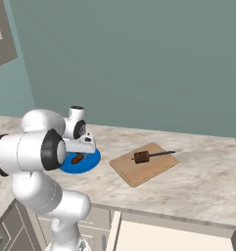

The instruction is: Pick up the knife from the drawer and place it on the cutting board. Then place the meat from the plate to the cutting board.

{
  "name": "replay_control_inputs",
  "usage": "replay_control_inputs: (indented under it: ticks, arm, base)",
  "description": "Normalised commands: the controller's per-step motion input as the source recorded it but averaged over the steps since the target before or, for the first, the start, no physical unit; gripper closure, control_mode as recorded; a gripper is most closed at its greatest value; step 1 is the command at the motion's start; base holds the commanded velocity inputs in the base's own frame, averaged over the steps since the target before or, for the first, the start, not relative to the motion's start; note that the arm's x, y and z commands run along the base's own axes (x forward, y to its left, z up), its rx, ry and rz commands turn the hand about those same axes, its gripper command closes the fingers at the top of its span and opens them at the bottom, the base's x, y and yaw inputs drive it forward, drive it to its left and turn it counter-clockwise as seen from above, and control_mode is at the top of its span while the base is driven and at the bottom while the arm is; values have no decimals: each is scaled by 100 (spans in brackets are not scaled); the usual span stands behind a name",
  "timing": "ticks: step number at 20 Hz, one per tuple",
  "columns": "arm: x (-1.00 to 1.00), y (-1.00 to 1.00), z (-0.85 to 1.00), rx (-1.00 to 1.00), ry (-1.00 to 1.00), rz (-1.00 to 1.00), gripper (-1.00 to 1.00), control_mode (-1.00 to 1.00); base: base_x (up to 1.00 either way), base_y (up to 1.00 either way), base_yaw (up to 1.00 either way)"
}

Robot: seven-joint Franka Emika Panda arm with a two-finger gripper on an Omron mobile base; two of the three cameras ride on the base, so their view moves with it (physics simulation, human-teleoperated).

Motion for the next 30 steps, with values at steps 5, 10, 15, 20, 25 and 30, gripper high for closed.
replay_control_inputs:
  ticks: [5, 10, 15, 20, 25, 30]
  arm:
    - [0, 0, -25, 0, 0, 0, -100, -100]
    - [0, 0, -23, 0, 0, 0, -100, -100]
    - [0, 0, -13, 0, 0, 0, -100, -100]
    - [0, 1, -5, 0, 0, 0, 100, -100]
    - [0, 0, 0, 0, 0, 0, 100, -100]
    - [-10, -2, 53, 6, -4, 0, 100, -100]
  base:
    - [0, 0, 0]
    - [0, 0, 0]
    - [0, 0, 0]
    - [0, 0, 0]
    - [0, 0, 0]
    - [0, 0, 0]
